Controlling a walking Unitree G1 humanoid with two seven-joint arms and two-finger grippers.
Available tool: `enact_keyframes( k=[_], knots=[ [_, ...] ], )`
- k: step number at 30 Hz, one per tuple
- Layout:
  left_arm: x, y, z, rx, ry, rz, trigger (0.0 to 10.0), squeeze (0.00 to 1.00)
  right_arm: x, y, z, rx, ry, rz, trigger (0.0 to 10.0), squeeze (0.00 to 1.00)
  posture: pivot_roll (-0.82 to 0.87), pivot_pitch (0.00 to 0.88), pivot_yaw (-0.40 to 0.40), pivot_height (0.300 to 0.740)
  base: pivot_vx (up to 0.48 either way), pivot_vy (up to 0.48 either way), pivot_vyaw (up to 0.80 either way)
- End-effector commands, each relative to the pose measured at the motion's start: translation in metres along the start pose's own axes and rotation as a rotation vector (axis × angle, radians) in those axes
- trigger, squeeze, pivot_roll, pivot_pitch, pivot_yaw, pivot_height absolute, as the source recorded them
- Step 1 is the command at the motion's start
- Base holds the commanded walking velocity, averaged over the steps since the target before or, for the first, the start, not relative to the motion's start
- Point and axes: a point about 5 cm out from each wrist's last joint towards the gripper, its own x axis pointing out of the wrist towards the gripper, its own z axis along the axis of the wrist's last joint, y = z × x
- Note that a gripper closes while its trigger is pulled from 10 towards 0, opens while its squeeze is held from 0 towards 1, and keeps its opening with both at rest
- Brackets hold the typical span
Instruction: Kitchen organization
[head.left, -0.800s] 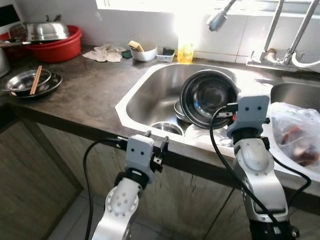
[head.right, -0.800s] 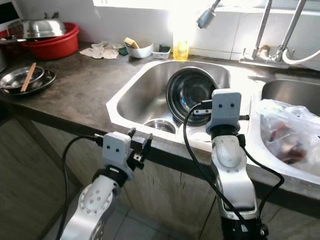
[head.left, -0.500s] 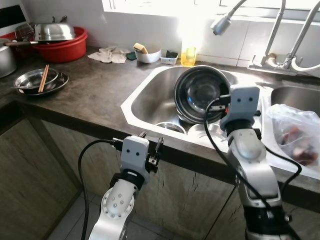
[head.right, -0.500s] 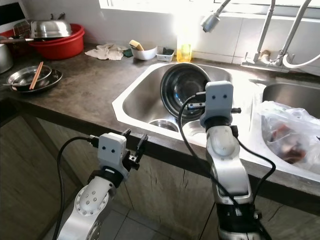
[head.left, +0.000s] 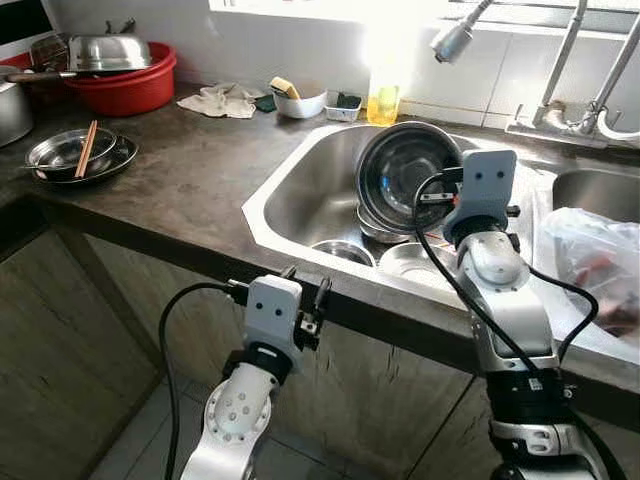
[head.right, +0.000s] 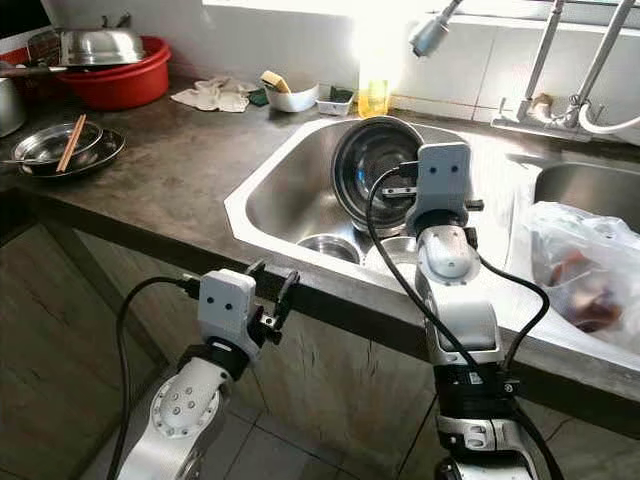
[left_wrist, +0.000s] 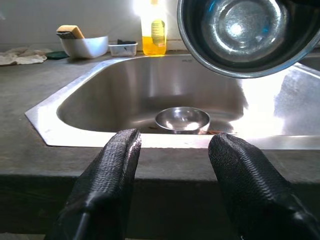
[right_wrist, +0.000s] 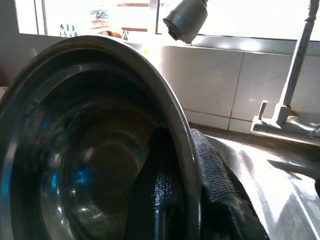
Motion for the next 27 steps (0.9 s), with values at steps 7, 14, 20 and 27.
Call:
enact_keyframes(
  k=[7, 14, 20, 27],
  knots=[
    [-0.001, -0.001, 0.004, 0.021, -0.012, -0.017, 10.0, 0.0, -0.001, 0.002, 0.007, 0.014, -0.042, -0.001, 10.0, 0.0, 0.09, 0.085, -0.02, 0.74, 0.41, 0.0, 0.0],
    [-0.001, -0.001, 0.003, 0.024, -0.013, -0.02, 10.0, 0.0, -0.001, 0.001, 0.005, 0.015, -0.036, -0.001, 10.0, 0.0, 0.09, 0.073, -0.017, 0.74, 0.453, 0.0, 0.0],
    [-0.001, -0.002, 0.004, 0.057, -0.021, -0.028, 10.0, 0.0, 0.0, 0.001, 0.004, 0.013, -0.028, -0.001, 10.0, 0.0, 0.09, 0.074, -0.019, 0.74, 0.201, 0.0, 0.0],
    [-0.002, -0.002, 0.002, 0.038, 0.0, -0.02, 10.0, 0.0, 0.001, 0.0, -0.005, -0.004, 0.034, 0.008, 10.0, 0.0, 0.09, 0.085, -0.022, 0.74, 0.0, 0.0, 0.0]
  ],
)
